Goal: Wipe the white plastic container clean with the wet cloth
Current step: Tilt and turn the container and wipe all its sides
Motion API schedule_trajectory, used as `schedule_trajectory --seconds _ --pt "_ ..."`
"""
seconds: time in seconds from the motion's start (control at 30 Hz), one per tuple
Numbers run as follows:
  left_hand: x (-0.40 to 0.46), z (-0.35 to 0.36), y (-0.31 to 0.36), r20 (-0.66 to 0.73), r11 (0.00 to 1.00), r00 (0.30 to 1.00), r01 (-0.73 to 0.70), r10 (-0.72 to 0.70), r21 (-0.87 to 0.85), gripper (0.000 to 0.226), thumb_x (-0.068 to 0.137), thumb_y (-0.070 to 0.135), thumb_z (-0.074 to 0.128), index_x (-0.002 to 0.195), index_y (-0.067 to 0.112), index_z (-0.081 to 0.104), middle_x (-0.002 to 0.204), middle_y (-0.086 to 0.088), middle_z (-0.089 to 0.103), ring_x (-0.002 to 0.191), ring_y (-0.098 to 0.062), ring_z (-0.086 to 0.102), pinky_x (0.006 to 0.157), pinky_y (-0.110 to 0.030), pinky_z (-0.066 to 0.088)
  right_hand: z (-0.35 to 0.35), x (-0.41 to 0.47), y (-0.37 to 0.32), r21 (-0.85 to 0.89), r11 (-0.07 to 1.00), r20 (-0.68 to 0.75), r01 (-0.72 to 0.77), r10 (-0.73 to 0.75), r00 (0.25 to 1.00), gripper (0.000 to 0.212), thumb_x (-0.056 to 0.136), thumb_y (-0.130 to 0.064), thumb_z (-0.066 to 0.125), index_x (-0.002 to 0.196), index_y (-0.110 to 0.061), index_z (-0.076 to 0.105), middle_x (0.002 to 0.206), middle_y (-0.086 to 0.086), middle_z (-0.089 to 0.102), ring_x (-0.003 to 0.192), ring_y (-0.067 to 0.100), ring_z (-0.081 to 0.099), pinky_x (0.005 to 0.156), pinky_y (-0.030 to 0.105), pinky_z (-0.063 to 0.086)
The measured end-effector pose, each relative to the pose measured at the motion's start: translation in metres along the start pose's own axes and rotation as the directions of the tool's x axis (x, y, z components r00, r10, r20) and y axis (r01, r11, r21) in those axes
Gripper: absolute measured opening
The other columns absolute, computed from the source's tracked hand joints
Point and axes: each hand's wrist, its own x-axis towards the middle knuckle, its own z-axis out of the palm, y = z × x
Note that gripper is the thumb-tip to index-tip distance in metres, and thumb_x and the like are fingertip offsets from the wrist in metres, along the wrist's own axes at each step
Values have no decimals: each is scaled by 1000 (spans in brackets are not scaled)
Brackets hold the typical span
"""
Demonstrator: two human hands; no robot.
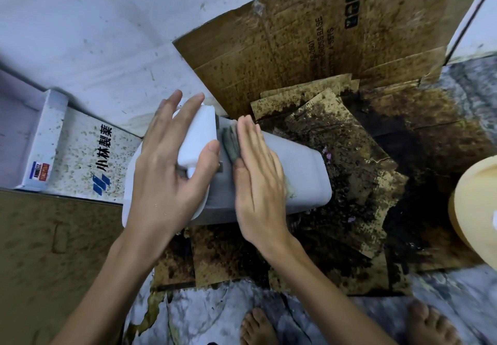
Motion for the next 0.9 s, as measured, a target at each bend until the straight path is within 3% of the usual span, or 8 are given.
schedule_trajectory --seconds 0.13,0.33,0.5,0.6,0.7,0.77,0.9 --pt "2 -1 -3 -8 1000 1000 6 -6 -11 59 104 49 49 161 30 45 172 3 35 161 -10 26 126 -19 22 -1 -16 44 -57 998 -109 -37 31 994 57 112 -28 29 166 -11 31 173 0 30 161 11 25 128 45 27" --pt "1 0 -1 2 1000 1000 17 -17 -3 58 105 49 49 160 32 45 172 4 34 161 -13 25 127 -24 22 -23 -31 121 2 948 -276 -317 305 911 55 111 -25 27 164 -13 36 171 -3 34 159 5 26 129 49 22" --pt "4 2 1 -7 1000 1000 31 -31 -5 57 105 47 50 160 31 46 172 4 35 161 -11 25 127 -23 22 -21 -19 109 55 923 -292 -381 380 878 56 109 -23 26 161 -11 43 168 -1 39 158 10 29 129 49 21" --pt "3 2 0 -13 1000 1000 22 -22 2 58 104 49 48 160 33 46 171 5 35 161 -10 25 125 -16 20 -14 -13 69 98 947 -231 -306 320 919 56 109 -25 25 160 -11 43 168 0 40 158 11 32 129 51 23" --pt "2 3 -1 -19 1000 1000 0 1 12 59 104 48 48 160 30 46 171 3 36 161 -11 27 125 -17 21 -1 1 20 78 992 -81 -98 105 991 58 110 -32 25 163 -15 41 170 -4 36 159 8 27 128 51 25" --pt "0 0 -5 -18 1000 1000 1 -1 8 59 105 48 48 160 30 46 171 2 36 160 -11 27 126 -21 25 5 15 -4 103 994 22 20 -22 1000 57 110 -30 28 164 -15 38 171 -3 35 161 9 24 128 48 25" --pt "-2 -6 -12 -23 1000 1000 16 -16 3 58 105 48 47 160 31 46 171 2 36 160 -9 28 125 -27 29 1 34 -3 84 994 147 67 -79 986 55 110 -18 34 164 -9 37 171 0 35 161 12 23 130 38 22"
